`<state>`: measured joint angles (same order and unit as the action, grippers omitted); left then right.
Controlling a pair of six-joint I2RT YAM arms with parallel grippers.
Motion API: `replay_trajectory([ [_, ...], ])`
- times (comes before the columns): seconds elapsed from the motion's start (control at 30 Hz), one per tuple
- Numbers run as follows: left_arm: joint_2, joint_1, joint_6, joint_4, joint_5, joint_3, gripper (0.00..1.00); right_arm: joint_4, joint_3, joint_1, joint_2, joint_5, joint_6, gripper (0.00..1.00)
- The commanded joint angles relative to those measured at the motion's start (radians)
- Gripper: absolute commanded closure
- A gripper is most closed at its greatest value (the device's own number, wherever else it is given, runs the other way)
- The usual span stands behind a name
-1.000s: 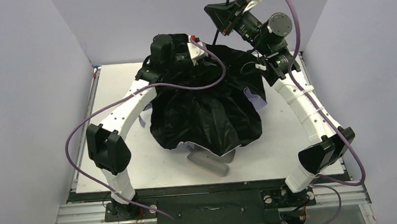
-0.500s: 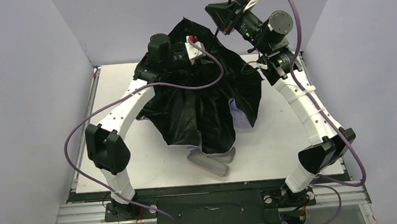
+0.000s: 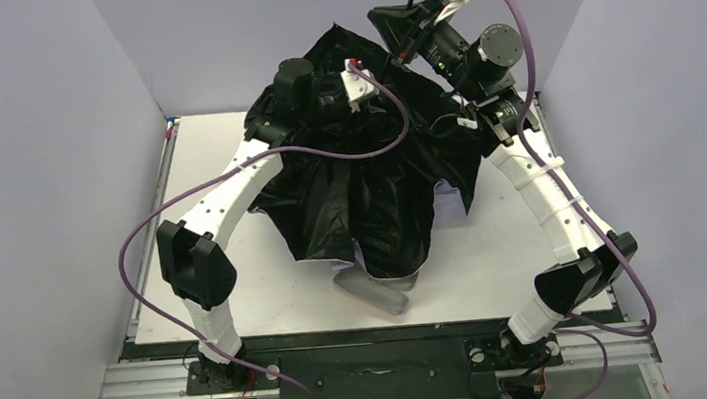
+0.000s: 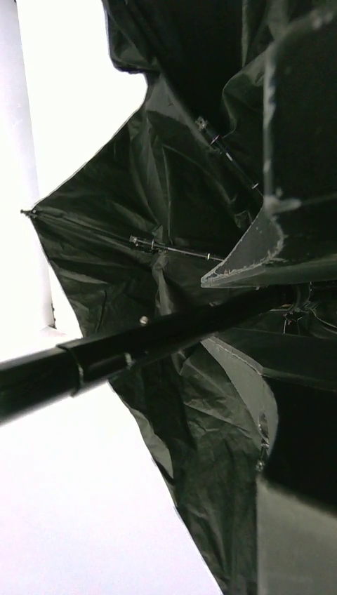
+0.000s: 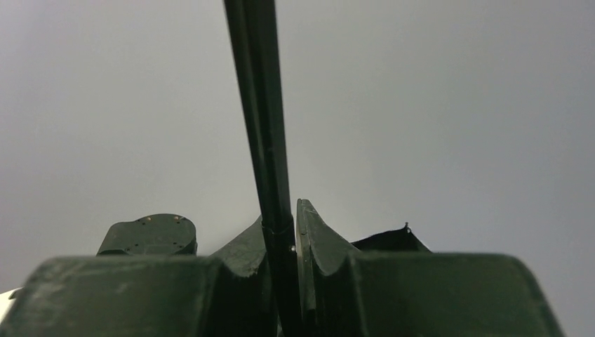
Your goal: Open the umbrella
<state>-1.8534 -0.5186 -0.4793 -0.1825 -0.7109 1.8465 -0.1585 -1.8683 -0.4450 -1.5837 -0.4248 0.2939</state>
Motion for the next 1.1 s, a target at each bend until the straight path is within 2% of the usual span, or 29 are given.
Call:
replay_trajectory([
  [0.0,-0.076,-0.012,0.005,-0.16,0.15,0.038,0.77,-0.282,-0.05,-0.027,0.161,0.014,0.072,1.0],
  [0.23,-0.151,0.076,0.019,-0.186,0.178,0.022,0.78,-0.276,-0.103,-0.027,0.158,0.018,0.085,1.0],
  [0.33,-0.163,0.106,-0.032,-0.199,0.206,-0.019,0.78,-0.28,-0.126,-0.027,0.155,0.016,0.094,1.0],
  [0.5,-0.167,0.112,-0.115,-0.225,0.246,-0.089,0.73,-0.282,-0.164,-0.028,0.145,0.014,0.114,1.0],
  [0.93,-0.185,0.148,-0.125,-0.203,0.329,-0.107,0.7,-0.281,-0.215,-0.028,0.134,0.022,0.127,1.0],
  [1.03,-0.172,0.158,-0.13,-0.178,0.322,-0.121,0.72,-0.279,-0.206,-0.027,0.139,0.022,0.125,1.0],
  [1.07,-0.161,0.16,-0.128,-0.158,0.32,-0.128,0.75,-0.278,-0.203,-0.027,0.141,0.023,0.123,1.0],
])
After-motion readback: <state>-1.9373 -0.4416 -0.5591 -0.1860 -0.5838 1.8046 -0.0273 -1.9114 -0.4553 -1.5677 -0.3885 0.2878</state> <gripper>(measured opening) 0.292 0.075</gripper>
